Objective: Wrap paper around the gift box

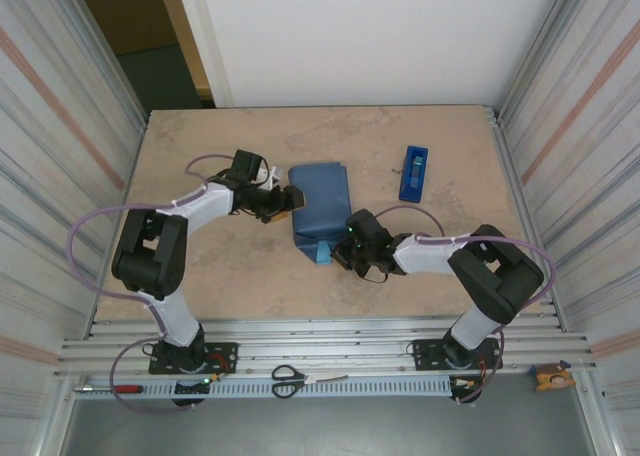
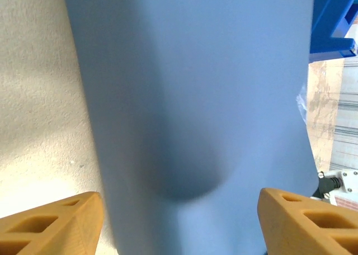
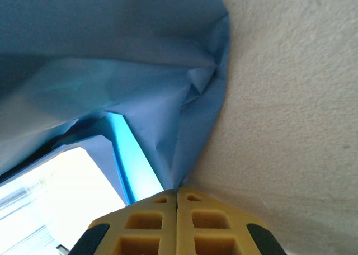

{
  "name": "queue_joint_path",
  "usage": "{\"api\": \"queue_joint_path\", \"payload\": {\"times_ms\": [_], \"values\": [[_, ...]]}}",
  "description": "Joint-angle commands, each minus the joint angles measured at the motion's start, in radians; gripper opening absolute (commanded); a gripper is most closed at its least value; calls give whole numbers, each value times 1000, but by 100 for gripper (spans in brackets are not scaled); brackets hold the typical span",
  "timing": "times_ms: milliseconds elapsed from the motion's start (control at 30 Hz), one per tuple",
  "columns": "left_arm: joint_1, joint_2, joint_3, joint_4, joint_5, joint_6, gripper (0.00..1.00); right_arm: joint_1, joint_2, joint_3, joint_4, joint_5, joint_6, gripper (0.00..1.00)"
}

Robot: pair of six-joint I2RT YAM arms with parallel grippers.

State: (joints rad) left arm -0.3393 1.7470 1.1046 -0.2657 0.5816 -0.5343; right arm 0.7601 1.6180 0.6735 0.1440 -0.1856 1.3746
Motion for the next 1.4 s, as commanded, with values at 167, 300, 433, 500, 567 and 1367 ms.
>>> {"api": "queue_joint_path", "payload": {"times_ms": [167, 300, 433, 500, 567, 1367], "values": [[8, -147, -66, 27, -71, 233, 74, -15, -61, 23, -2, 5, -36, 4], [-38, -232, -154, 132, -132, 459, 73, -32, -63, 23, 29, -14, -35, 4], [-116, -298, -231, 228, -176, 734, 73, -51, -57, 29, 53, -32, -35, 4], [-168, -325, -262, 259, -248, 866, 76, -57, -55, 32, 69, -42, -31, 4], [-193, -338, -291, 272, -258, 976, 78, -61, -54, 34, 86, -53, -25, 4], [-403, -245, -408, 495, -582, 1444, 99, -87, -52, 37, 155, -87, 6, 3]]}}
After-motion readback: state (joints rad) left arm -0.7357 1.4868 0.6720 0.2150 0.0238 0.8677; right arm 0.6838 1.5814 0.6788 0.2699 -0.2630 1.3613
